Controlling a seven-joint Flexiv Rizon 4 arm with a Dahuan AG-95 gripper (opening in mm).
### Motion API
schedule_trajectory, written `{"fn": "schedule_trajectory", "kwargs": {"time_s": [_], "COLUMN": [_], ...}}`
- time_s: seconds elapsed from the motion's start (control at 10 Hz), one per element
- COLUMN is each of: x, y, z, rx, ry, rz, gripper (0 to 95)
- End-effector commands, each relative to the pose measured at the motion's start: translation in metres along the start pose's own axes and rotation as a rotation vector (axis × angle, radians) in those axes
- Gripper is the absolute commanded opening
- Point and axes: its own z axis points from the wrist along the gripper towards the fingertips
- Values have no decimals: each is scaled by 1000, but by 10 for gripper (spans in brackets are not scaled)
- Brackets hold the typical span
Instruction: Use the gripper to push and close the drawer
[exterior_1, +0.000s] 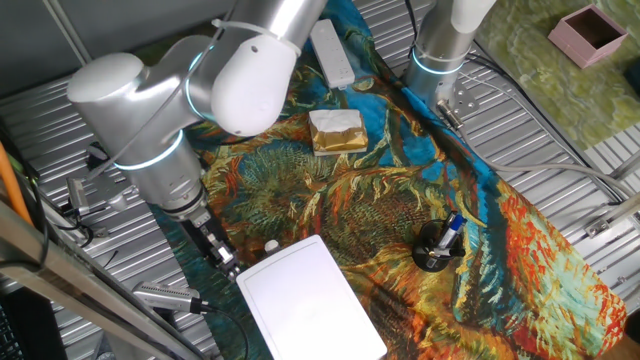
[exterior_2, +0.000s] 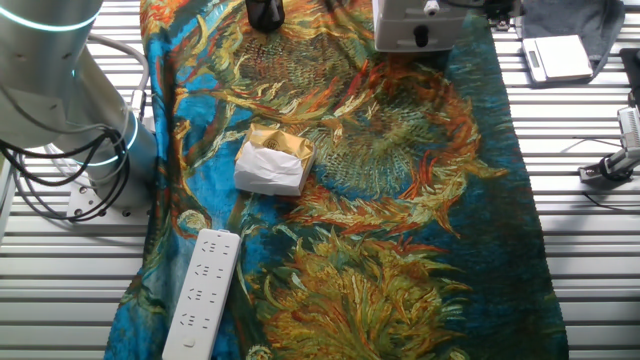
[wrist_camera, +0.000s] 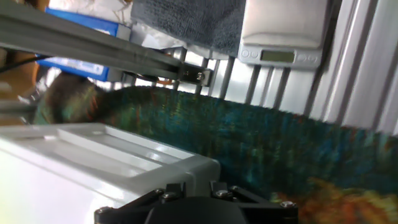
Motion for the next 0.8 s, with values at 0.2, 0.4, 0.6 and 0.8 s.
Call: {"fn": "schedule_trajectory", "kwargs": {"time_s": [0.2,0.4,0.6,0.8], "x": [-3,-1,-1,-1], "y": [-15,-17,-17,-17], "z": [-41,-47,-47,-47], "rx": [276,278,279,278], "ry": [124,131,133,131], "rz": [-227,-227,-215,-207], "gripper": [0,0,0,0]}}
